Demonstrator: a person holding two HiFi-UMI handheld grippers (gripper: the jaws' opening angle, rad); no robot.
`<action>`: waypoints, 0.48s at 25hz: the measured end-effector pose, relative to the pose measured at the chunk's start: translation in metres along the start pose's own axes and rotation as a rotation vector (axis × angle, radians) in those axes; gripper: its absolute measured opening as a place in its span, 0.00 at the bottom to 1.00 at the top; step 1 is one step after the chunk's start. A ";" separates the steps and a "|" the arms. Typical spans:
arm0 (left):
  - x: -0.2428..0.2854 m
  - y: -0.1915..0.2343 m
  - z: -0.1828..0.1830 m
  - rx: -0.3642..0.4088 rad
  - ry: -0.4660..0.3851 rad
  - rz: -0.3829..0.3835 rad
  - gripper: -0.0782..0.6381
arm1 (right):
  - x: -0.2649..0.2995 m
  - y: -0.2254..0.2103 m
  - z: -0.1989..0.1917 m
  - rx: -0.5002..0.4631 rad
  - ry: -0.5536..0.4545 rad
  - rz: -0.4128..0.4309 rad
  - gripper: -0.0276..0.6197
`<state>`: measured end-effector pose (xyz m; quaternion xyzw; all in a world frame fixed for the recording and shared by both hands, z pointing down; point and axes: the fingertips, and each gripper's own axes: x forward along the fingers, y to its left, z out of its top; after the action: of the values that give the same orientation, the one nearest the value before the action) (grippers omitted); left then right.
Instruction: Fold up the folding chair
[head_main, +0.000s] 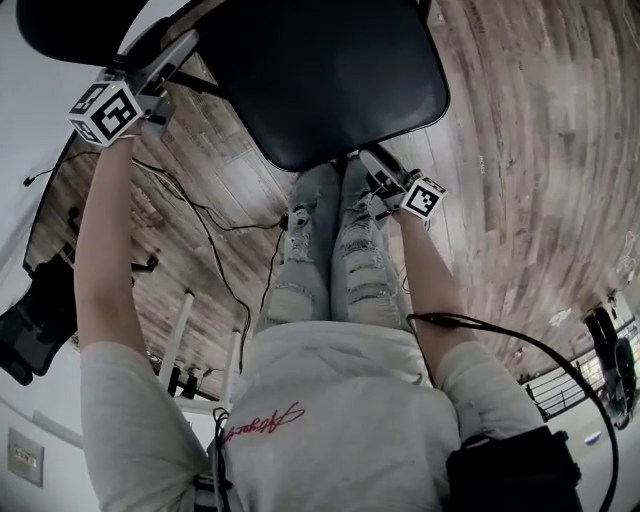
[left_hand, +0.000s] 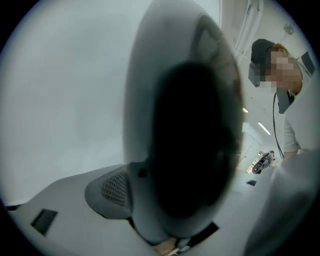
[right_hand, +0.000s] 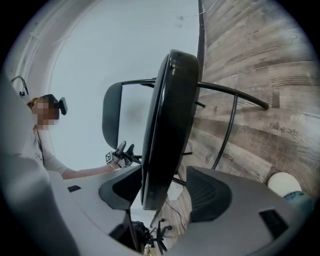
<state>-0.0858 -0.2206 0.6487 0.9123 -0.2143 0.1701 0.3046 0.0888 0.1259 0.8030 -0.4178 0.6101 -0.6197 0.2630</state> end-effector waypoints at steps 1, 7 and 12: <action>0.000 0.000 -0.002 0.003 0.007 -0.001 0.60 | 0.005 0.003 0.005 -0.003 -0.015 0.019 0.44; 0.001 0.001 -0.005 0.014 0.013 -0.003 0.60 | 0.039 0.005 0.035 0.060 -0.101 0.047 0.44; -0.001 0.006 -0.007 0.017 -0.018 0.012 0.59 | 0.040 0.000 0.033 0.108 -0.097 -0.006 0.44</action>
<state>-0.0909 -0.2202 0.6558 0.9150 -0.2210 0.1656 0.2941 0.0959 0.0745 0.8080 -0.4345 0.5610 -0.6316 0.3123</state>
